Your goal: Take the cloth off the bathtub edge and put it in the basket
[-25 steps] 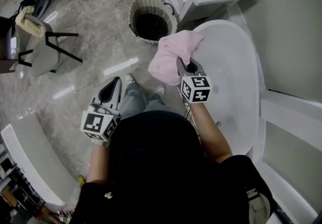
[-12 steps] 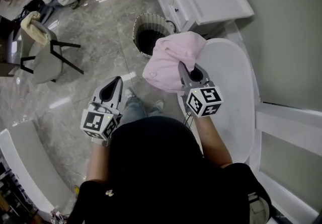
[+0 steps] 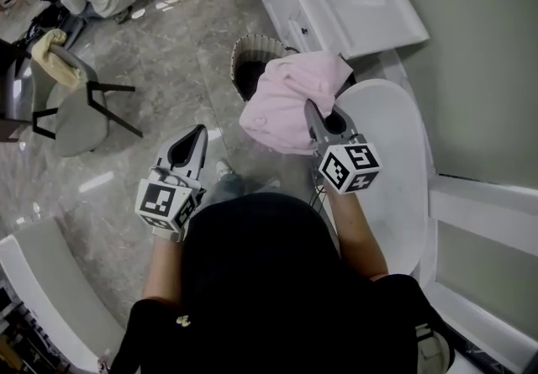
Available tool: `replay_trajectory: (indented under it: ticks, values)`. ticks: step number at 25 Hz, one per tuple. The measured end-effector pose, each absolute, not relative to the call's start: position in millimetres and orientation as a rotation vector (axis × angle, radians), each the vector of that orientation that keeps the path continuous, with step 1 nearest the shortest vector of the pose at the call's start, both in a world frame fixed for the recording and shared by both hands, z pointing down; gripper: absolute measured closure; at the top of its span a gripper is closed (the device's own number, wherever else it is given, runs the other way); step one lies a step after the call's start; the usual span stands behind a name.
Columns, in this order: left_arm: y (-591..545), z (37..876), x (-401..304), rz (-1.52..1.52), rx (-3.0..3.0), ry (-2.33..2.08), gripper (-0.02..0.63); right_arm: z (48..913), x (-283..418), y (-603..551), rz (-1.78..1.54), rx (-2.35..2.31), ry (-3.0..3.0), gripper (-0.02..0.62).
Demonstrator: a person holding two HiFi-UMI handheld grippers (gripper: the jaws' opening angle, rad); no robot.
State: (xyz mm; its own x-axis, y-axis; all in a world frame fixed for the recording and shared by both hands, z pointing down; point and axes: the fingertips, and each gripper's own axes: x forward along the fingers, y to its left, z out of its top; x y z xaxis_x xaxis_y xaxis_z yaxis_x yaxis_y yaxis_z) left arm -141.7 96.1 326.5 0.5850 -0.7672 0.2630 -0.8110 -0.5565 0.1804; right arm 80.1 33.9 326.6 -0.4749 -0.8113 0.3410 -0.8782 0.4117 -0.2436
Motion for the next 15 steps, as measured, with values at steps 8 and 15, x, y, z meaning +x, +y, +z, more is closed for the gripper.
replay_trajectory:
  ticks: [8,15]
  values:
    - [46.5,333.4,-202.4,0.186,2.543,-1.234,0.594,316.7,39.1,-20.4,0.615,1.609,-2.463,0.525]
    - [5.7,344.6,-212.2,0.195,2.51,-1.242,0.594,327.8,27.2,-82.5,0.655,1.585,-2.472,0.525]
